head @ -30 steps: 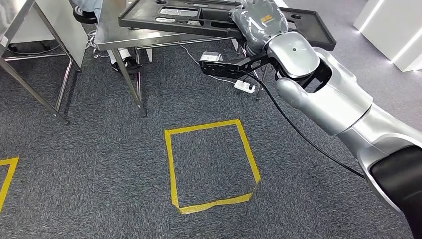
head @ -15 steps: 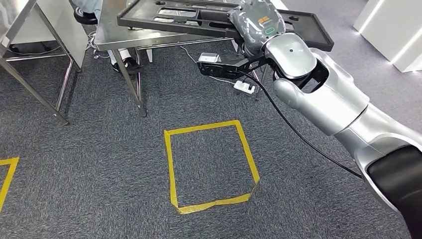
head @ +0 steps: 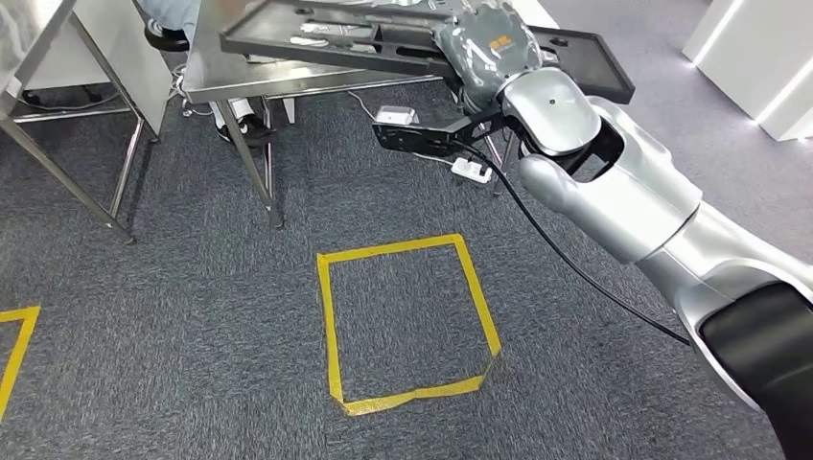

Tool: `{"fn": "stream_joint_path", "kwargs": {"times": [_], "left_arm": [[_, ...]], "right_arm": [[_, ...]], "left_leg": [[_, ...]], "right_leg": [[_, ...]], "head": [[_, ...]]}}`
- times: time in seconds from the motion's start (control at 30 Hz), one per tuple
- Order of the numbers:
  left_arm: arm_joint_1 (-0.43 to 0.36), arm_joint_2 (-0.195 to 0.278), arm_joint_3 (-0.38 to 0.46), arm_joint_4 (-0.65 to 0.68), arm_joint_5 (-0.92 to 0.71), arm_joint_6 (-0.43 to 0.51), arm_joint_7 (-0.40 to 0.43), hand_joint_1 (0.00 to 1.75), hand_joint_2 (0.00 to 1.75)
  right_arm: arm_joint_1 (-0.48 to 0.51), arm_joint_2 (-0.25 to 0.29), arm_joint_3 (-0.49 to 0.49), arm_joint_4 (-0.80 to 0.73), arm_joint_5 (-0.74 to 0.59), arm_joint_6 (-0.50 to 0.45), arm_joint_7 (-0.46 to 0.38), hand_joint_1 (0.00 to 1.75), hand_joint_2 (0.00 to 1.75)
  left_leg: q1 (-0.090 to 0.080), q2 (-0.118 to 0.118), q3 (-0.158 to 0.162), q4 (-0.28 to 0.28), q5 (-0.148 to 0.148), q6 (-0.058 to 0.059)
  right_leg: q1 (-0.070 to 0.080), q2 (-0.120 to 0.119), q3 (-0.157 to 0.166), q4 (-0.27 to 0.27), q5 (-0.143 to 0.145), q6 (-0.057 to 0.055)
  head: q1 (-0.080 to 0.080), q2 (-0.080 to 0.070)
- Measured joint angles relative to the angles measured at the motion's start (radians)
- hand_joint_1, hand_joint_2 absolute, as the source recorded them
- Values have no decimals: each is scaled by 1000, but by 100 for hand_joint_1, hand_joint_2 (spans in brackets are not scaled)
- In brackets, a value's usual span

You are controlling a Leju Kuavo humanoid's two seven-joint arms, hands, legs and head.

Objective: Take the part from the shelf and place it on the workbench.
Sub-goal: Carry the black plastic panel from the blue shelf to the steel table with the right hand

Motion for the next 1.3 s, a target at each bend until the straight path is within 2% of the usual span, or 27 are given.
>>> {"fn": "stream_joint_path", "kwargs": {"times": [0.07,0.1,0.13,0.17,0.2,0.23,0.27,0.3,0.4,0.43,0.5,0.57,0.67,0.8,0.87,0.93,0.97,1.07,1.1,1.13,1.2,1.23,1.27,1.3], "left_arm": [[-1,0,0,0,1,-2,1,0,175],[-1,0,0,0,1,-3,0,0,175],[-1,0,0,0,1,-4,-1,0,175],[-1,0,0,0,1,-6,-4,0,175],[-1,-1,0,0,1,-7,-6,0,175],[0,2,0,0,1,-8,-9,0,175],[-1,5,0,1,1,-9,-11,0,175],[-1,8,0,1,1,-9,-14,0,175],[1,10,0,1,3,-10,-16,0,175],[3,11,0,1,3,-9,-15,0,175],[4,12,0,1,5,-8,-11,0,175],[3,15,0,1,6,-6,-8,0,175],[2,18,0,1,7,-3,-7,0,175],[3,19,0,1,6,-3,-9,0,175],[1,21,0,1,6,-3,-10,0,175],[1,20,0,1,7,-3,-10,0,175],[1,19,0,1,7,-3,-10,0,175],[-1,16,0,1,9,-3,-7,0,175],[-1,15,0,1,11,-3,-5,0,175],[0,14,-1,1,12,-3,-3,0,175],[1,11,-1,1,13,-3,1,0,175],[1,12,-1,1,14,-3,1,0,175],[1,13,-1,1,14,-3,1,0,175],[1,14,-1,2,14,-3,1,0,175]], "right_arm": [[2,4,1,4,4,-4,-2,175,175],[6,6,1,7,7,-6,-4,175,175],[10,8,2,11,9,-6,-6,175,175],[12,9,3,15,11,-7,-7,175,175],[14,11,4,18,12,-7,-8,175,175],[15,12,5,21,13,-9,-9,175,175],[14,15,5,24,14,-10,-10,175,175],[13,17,5,26,15,-12,-11,175,175],[13,23,6,31,16,-13,-12,175,175],[13,25,6,33,17,-13,-12,175,175],[13,28,6,35,17,-15,-11,175,175],[14,28,6,38,19,-19,-10,175,175],[18,27,6,42,27,-27,-5,175,175],[20,25,6,42,35,-33,3,175,175],[20,25,6,42,37,-33,6,175,175],[18,22,5,42,38,-33,8,175,175],[16,21,5,42,38,-32,8,175,175],[12,19,4,43,38,-31,8,175,175],[16,18,4,44,38,-30,7,175,175],[20,18,5,45,38,-30,6,175,175],[23,17,5,46,38,-29,6,175,175],[22,17,5,46,38,-29,6,175,175],[20,18,5,45,38,-29,5,175,175],[20,18,5,44,38,-29,5,175,175]], "left_leg": [[2,1,4,-4,-1,-1],[4,0,4,-1,-4,-5],[8,-2,4,4,-8,-10],[14,-4,3,12,-15,-17],[21,-7,2,25,-23,-27],[26,-10,-2,40,-34,-39],[28,-13,-8,57,-44,-51],[29,-15,-14,69,-52,-60],[29,-17,-23,77,-56,-75],[30,-15,-27,85,-61,-76],[25,-12,-33,102,-61,-63],[16,-11,-35,107,-54,-46],[10,-11,-36,104,-52,-40],[7,-11,-33,103,-57,-25],[6,-10,-15,74,-54,-16],[14,-5,24,15,-40,-18],[20,-2,41,-11,-32,-21],[28,0,54,-23,-30,-28],[31,-1,55,-17,-34,-33],[35,-2,54,-10,-40,-38],[45,-6,51,15,-58,-55],[47,-7,45,31,-69,-67],[47,-9,38,44,-78,-77],[47,-11,32,53,-84,-85]], "right_leg": [[-6,2,-65,125,-53,5],[-11,2,-92,171,-63,9],[-16,2,-103,184,-55,15],[-22,2,-94,158,-30,21],[-29,1,-68,100,6,28],[-32,5,-41,46,29,35],[-34,9,-22,4,42,33],[-33,14,-13,-14,42,27],[-29,18,-21,-2,31,-7],[-28,18,-22,0,31,-14],[-28,21,-21,0,31,-22],[-26,23,-22,0,30,-23],[-26,26,-26,1,30,-23],[-26,29,-29,-2,30,-22],[-19,29,-21,-17,32,-17],[-8,23,-14,-18,27,-8],[-5,19,-25,9,12,-4],[-13,14,-109,167,-44,8],[-16,13,-127,193,-40,13],[-21,12,-129,184,-20,18],[-33,10,-85,76,45,32],[-35,12,-61,25,64,34],[-35,13,-46,-6,72,29],[-33,16,-43,-15,67,21]], "head": [[3,0],[3,0],[3,0],[3,0],[3,0],[3,0],[5,0],[5,0],[0,0],[-3,0],[-8,0],[-12,0],[-15,0],[-16,0],[-16,0],[-8,0],[-2,0],[10,0],[12,0],[13,0],[14,0],[17,0],[17,0],[16,0]]}}
